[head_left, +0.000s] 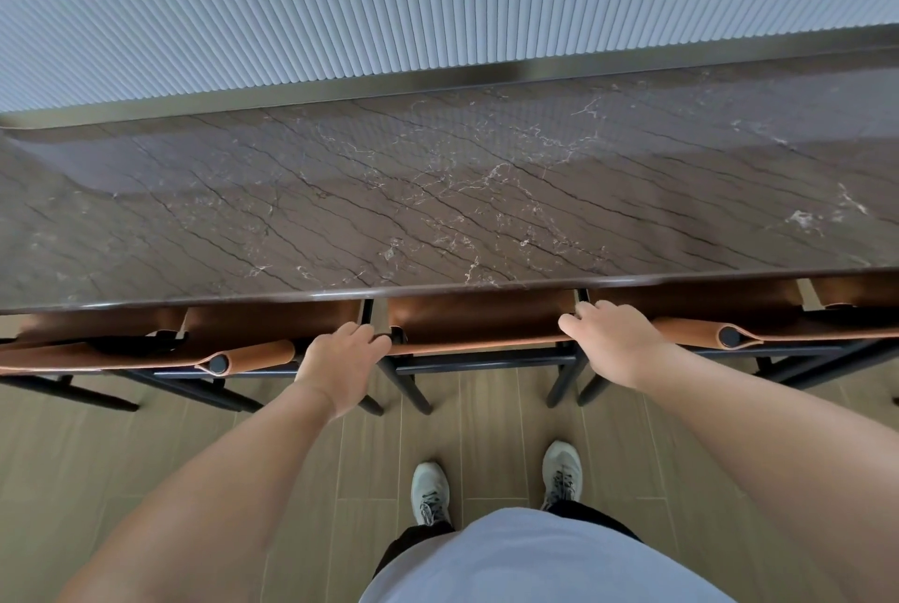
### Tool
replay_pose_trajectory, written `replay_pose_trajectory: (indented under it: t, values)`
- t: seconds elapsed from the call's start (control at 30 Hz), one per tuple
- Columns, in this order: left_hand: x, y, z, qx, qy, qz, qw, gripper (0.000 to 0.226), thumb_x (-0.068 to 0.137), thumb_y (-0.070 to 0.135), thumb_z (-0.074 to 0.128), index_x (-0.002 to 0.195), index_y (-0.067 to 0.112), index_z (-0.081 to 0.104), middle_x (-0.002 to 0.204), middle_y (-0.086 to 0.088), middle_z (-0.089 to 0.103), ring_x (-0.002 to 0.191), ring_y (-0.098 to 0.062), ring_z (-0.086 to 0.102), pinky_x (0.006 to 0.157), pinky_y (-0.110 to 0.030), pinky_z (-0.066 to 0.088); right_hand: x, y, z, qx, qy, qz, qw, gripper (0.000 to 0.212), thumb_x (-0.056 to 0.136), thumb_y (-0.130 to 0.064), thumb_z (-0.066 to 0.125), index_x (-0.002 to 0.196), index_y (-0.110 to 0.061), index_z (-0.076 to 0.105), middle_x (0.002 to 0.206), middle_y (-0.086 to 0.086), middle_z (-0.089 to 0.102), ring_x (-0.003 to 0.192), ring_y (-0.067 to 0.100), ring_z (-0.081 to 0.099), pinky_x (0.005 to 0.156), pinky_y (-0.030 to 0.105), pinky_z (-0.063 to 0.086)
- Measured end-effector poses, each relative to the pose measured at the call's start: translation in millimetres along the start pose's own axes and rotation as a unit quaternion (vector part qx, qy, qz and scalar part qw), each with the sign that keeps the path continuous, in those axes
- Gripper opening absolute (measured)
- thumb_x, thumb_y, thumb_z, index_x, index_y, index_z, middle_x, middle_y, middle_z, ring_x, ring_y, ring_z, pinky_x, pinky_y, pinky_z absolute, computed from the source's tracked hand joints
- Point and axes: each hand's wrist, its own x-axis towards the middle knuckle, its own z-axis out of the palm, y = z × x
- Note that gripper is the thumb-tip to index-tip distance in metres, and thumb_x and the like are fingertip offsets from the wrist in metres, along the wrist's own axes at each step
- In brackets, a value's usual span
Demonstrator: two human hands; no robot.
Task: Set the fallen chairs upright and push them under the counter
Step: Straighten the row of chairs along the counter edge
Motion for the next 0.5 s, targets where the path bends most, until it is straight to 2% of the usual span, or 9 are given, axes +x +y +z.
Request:
replay_pose_trajectory:
  t: [0.13, 0.27, 0.5]
  values:
    - [-2.9, -7.2, 2.8, 0.0, -0.003, -0.014, 1.0, 0.035, 0.084, 0.014, 0.057, 0.113, 0.029, 0.047, 0.102, 0.009, 0.049, 0.095, -0.015, 0.047, 0.058, -0.026, 0.032, 0.3, -8.3, 2.2, 0.002, 0.008, -0.019, 1.0, 0.029, 0.083, 0.0, 0.052, 0.104, -0.018, 0.046, 0.094, 0.004, 0.049, 0.074, 0.023, 0.041, 0.056, 0.034, 0.028]
    - [-1.4, -6.6, 2.7, 0.002, -0.001, -0.016, 1.0, 0.035, 0.082, 0.013, 0.057, 0.111, 0.029, 0.046, 0.1, 0.009, 0.048, 0.093, -0.014, 0.047, 0.056, -0.026, 0.029, -0.6, -7.8, 2.2, 0.012, 0.006, -0.018, 1.0, 0.03, 0.083, 0.002, 0.051, 0.105, -0.019, 0.045, 0.095, 0.004, 0.05, 0.079, 0.024, 0.048, 0.058, 0.035, 0.03]
    - [1.0, 2.2, 0.6, -0.015, 0.041, 0.009, 0.999, 0.035, 0.088, 0.02, 0.051, 0.122, 0.026, 0.049, 0.106, 0.006, 0.057, 0.097, -0.018, 0.053, 0.072, -0.03, 0.036, -0.2, -5.4, 8.4, 0.032, 0.03, -0.03, 0.999, 0.032, 0.081, 0.003, 0.054, 0.103, -0.019, 0.046, 0.091, 0.001, 0.046, 0.078, 0.022, 0.044, 0.06, 0.033, 0.029]
